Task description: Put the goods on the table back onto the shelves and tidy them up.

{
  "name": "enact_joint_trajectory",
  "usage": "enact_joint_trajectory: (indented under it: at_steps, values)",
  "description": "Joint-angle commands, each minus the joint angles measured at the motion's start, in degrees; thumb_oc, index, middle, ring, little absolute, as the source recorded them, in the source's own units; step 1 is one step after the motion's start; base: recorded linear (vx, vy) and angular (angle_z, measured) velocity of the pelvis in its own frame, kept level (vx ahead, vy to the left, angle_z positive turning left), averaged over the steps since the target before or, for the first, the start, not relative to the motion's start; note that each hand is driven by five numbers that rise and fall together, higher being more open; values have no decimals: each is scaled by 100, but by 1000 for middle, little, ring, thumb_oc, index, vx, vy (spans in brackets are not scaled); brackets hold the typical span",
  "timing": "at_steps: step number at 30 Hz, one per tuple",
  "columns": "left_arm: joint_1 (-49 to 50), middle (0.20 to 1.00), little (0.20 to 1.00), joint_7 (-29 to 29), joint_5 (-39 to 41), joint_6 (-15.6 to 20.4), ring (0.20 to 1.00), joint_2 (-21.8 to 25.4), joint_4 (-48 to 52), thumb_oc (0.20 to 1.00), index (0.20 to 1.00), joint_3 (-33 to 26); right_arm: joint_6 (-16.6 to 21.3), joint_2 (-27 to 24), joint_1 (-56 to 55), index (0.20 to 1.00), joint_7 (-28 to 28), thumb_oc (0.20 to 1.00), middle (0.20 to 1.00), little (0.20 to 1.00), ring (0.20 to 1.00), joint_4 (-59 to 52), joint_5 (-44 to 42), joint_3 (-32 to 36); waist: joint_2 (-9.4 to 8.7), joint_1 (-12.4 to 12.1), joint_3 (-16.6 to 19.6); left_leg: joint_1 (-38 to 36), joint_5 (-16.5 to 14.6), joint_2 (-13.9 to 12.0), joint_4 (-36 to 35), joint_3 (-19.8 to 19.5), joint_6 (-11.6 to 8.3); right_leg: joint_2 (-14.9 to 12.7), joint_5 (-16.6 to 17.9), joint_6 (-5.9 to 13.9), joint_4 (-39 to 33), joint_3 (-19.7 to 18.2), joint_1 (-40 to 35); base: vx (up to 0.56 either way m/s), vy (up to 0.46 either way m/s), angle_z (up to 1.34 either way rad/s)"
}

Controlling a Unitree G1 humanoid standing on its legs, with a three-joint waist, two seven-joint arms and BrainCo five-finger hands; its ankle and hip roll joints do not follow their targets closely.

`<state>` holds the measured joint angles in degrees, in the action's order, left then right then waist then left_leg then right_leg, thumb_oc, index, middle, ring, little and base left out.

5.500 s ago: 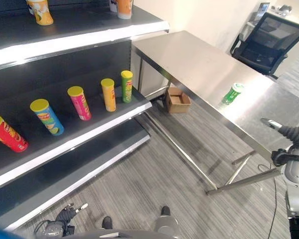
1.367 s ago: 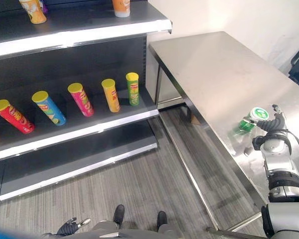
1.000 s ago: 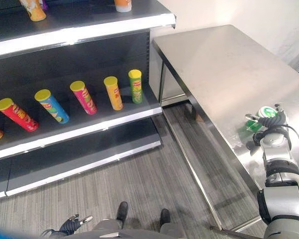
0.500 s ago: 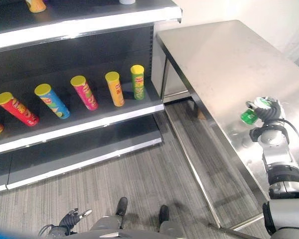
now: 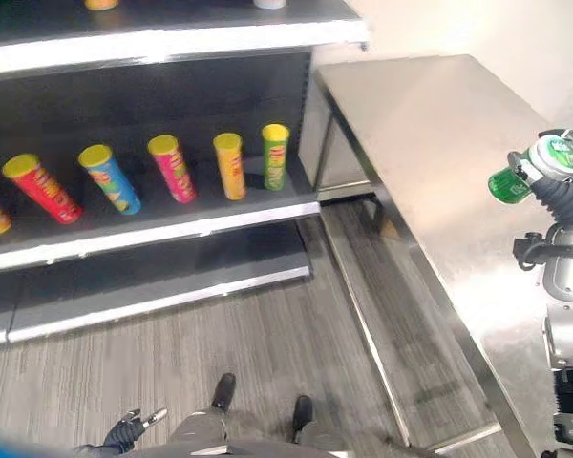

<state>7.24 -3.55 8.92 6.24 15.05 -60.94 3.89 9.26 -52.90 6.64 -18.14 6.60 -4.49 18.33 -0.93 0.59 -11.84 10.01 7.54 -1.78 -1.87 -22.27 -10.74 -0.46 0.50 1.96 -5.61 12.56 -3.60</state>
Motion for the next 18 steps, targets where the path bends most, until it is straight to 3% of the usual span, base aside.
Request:
enact_joint_trajectory:
  at_steps: [1, 2, 4, 7, 9, 12, 13, 18]
  values:
    - [-136, 1000, 1000, -9, 206, -2, 1000, 352, -140, 1000, 1000, 31, 288, -609, 609, 200, -73, 200, 200, 200, 200, -389, 90, 97, -552, -338, 1, -297, -699, -648, 458, 1672, 368, -618, -567, 460, 839, -191, 399, -177, 478, 201]
    - [-170, 1000, 1000, -19, 68, -19, 1000, 306, -309, 1000, 1000, -6, 229, -730, 655, 200, 55, 200, 200, 200, 200, -415, 33, 59, -441, -201, 170, -822, -923, -1009, 369, 2009, 318, -756, -533, 534, 889, 9, 502, -112, 429, 105]
    - [-202, 1000, 1000, -27, 29, -47, 1000, 267, -353, 1000, 1000, -20, 202, -701, 607, 200, 150, 200, 200, 200, 200, -534, -49, 100, -389, -149, 231, -885, -912, -996, 240, 2054, 325, -802, -465, 575, 855, 59, 474, 31, 341, 83]
    - [-222, 1000, 1000, -23, -174, -47, 1000, 340, -396, 1000, 1000, 56, 142, -660, 726, 200, 149, 200, 200, 200, 200, -444, -132, -31, -356, -149, 377, -953, -946, -727, 8, 2178, 382, -1099, -203, 772, 827, 79, 401, 41, 407, 69]
    - [-270, 1000, 1000, -73, -74, -14, 1000, 526, -221, 1000, 1000, 47, 100, -595, 1167, 200, 61, 200, 200, 200, 200, -282, -232, -430, -385, -243, 360, -975, -952, -444, -206, 2207, 526, -1364, -69, 916, 926, 25, 527, -64, 396, 23]
    - [-213, 1000, 1000, -112, -25, -39, 1000, 591, -302, 1000, 1000, -60, 28, -541, 1458, 200, 99, 200, 200, 200, 200, -214, -260, -745, -423, -296, 357, -1051, -993, -273, -260, 2232, 641, -1515, 88, 995, 994, -38, 554, -26, 222, -12]
    - [-284, 1000, 1000, 98, -106, -106, 1000, 357, -286, 1000, 1000, 292, -88, -1028, 1455, 200, 547, 200, 200, 200, 200, 1119, -585, -1200, -416, -102, 545, -1048, -1062, -430, 24, 2323, 457, -822, -378, 690, 336, -345, -63, -4, 162, 6]
    - [-230, 1000, 1000, 64, -173, -116, 1000, 337, -443, 1000, 1000, 213, -59, -1017, 1461, 200, 559, 200, 200, 200, 200, 1077, -483, -1244, -399, -133, 579, -1141, -1080, -430, -25, 2333, 473, -823, -380, 699, 320, -327, -121, 33, 15, 1]
